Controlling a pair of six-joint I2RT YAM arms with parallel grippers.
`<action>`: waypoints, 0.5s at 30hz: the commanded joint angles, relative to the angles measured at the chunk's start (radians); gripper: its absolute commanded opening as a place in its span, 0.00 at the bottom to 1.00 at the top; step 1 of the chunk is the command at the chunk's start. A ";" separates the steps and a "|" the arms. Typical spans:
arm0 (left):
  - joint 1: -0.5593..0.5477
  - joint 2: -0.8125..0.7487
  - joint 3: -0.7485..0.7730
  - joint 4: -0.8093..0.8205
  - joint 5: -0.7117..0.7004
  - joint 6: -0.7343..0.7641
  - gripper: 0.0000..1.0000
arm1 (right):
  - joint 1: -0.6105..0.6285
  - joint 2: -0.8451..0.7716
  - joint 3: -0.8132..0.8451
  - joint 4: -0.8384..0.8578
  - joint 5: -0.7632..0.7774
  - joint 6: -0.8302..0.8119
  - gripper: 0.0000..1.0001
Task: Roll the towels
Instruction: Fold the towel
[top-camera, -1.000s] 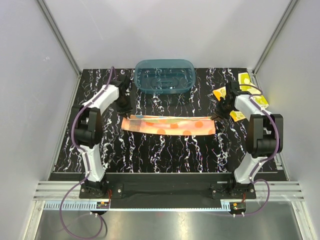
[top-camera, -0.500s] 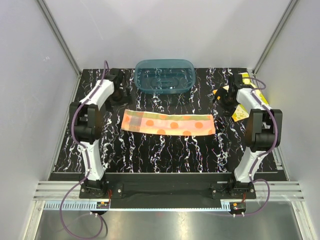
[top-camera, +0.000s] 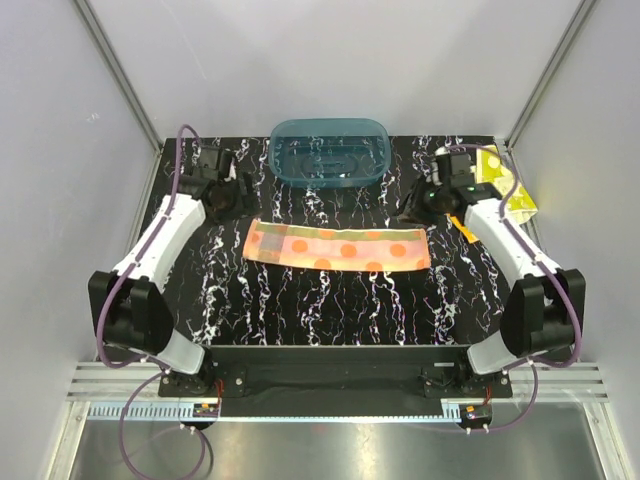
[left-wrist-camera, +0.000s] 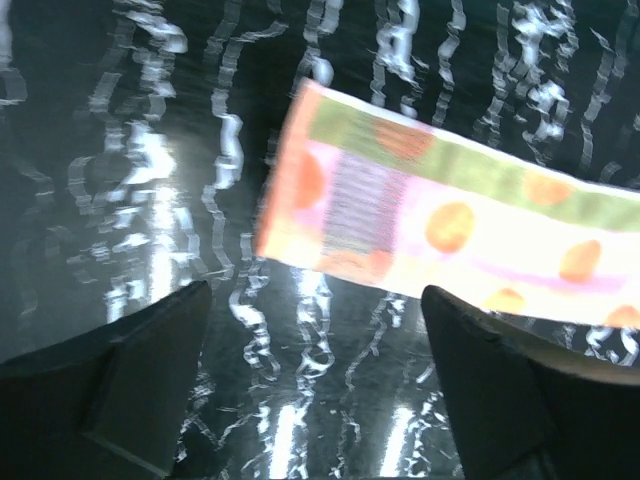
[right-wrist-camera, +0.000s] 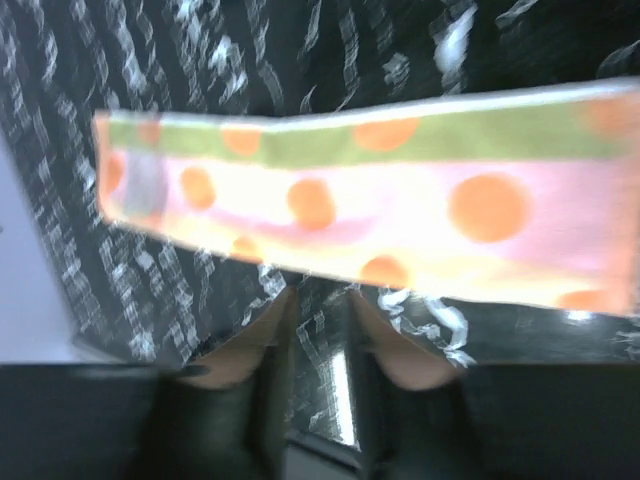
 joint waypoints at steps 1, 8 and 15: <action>-0.019 0.036 -0.079 0.149 0.176 -0.015 0.80 | 0.042 0.068 -0.066 0.096 -0.195 0.048 0.29; -0.025 0.145 -0.176 0.247 0.293 -0.060 0.69 | 0.034 0.186 -0.112 0.067 -0.166 0.021 0.16; 0.017 0.154 -0.296 0.273 0.258 -0.075 0.69 | -0.087 0.208 -0.263 0.096 -0.146 0.055 0.19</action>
